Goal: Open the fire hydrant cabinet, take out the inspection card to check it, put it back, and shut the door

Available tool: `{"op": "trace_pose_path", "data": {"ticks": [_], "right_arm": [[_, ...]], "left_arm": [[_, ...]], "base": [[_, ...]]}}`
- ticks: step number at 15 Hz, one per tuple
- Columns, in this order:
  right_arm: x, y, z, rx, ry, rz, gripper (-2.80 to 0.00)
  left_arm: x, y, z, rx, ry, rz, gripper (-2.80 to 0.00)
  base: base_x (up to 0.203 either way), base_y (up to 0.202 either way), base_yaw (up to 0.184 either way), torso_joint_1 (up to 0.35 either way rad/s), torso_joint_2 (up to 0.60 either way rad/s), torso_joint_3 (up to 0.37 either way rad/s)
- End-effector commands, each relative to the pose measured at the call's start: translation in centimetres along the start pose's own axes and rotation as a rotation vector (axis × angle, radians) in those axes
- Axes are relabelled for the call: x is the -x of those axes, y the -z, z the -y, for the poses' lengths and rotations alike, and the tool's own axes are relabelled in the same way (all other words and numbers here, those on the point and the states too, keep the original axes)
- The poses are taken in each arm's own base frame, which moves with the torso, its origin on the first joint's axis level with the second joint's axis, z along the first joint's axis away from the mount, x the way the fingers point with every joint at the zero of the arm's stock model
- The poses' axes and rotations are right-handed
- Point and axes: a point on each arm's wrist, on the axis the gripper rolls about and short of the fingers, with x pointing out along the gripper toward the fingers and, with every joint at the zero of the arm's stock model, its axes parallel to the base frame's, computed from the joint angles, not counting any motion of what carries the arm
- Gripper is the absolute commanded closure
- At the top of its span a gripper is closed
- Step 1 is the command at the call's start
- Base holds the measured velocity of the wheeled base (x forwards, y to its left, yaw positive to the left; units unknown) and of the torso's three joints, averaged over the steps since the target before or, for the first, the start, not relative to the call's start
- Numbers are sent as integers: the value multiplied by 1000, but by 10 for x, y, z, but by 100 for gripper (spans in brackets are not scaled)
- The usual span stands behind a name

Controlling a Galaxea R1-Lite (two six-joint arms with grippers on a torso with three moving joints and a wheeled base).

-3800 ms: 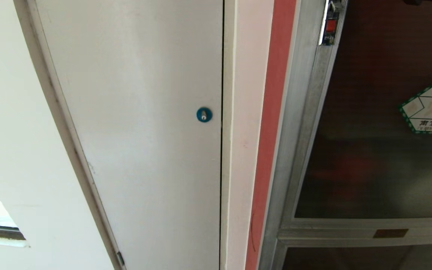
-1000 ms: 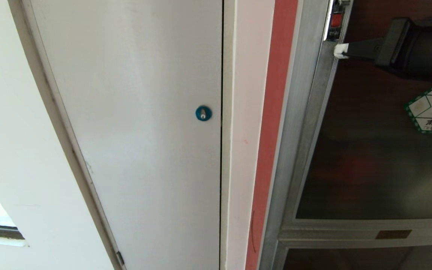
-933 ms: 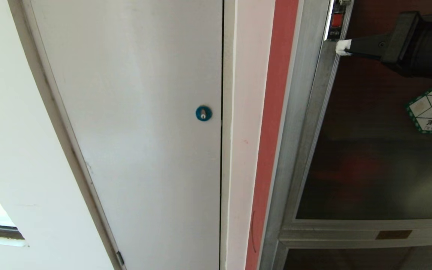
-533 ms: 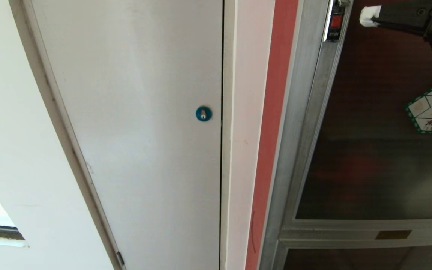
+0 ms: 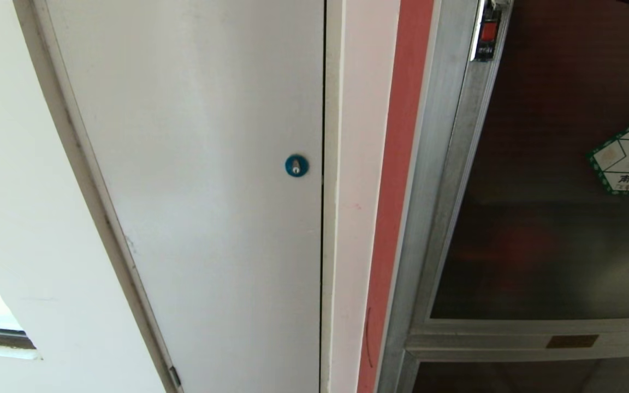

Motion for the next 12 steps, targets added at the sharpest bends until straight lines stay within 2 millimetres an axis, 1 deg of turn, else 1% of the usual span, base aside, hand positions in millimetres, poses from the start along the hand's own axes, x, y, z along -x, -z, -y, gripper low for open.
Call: {"op": "trace_pose_path", "data": {"ticks": [1,5,8,10,12], "right_arm": [[-13,2,3,-3,0,-9,0],[-29,9,8,-6,11,-33,0],[-41,13,16,-6,37,-45,0],[-43,14,23,-4,59,-43,0],[-43,14,24,-5,65,-46,0]], "left_arm": [[0,0,0,0,0,0,0],[0,0,0,0,0,0,0],[0,0,0,0,0,-1,0],[0,0,0,0,0,-1,0],[0,0,0,0,0,0,0]], "base": [[0,0,0,0,0,0],[0,0,0,0,0,0],[0,0,0,0,0,0],[0,0,0,0,0,0],[0,0,0,0,0,0]]}}
